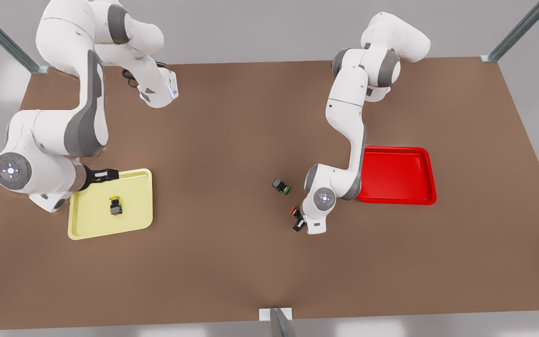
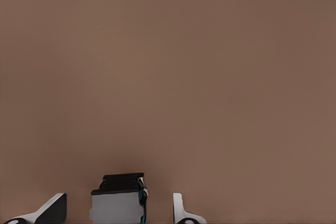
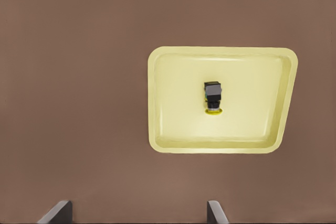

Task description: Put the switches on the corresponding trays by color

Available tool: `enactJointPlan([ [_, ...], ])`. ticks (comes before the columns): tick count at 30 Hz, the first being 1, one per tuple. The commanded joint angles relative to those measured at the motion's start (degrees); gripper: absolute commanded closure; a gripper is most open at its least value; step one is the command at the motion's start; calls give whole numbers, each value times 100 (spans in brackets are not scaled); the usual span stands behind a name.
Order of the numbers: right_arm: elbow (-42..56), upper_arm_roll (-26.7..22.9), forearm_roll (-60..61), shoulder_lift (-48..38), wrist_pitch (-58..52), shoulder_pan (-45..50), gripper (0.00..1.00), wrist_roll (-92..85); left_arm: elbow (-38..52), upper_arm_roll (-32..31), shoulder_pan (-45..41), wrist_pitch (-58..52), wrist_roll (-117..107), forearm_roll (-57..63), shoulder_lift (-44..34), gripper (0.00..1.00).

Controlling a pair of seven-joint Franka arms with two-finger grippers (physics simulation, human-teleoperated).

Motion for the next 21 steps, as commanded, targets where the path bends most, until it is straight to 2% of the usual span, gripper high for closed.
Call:
enactJointPlan([
  [1,-276,567,-342,-353,249,-267,0,204,-6,0,0,20,21,-25,-1,4],
  [2,-760,1685,-739,-942,654,-1067,0,625,-6,0,0,20,21,-25,-1,5],
  [4,-989,2029,-748,-1225,742,-1428,0,705,-15,0,-9,20,21,-25,-1,32],
  [5,-936,2029,-774,-1058,769,-1393,0,714,-41,0,-18,20,30,-16,-1,47],
  [6,-936,2020,-774,-1040,769,-1358,0,802,-41,0,-26,11,82,-16,-9,51],
  [15,-936,2029,-783,-926,830,-1341,0,811,-59,9,-114,-86,161,-16,-53,47],
  [21,-936,2029,-783,-926,830,-1341,0,811,-50,18,-114,-95,153,-16,-71,53],
])
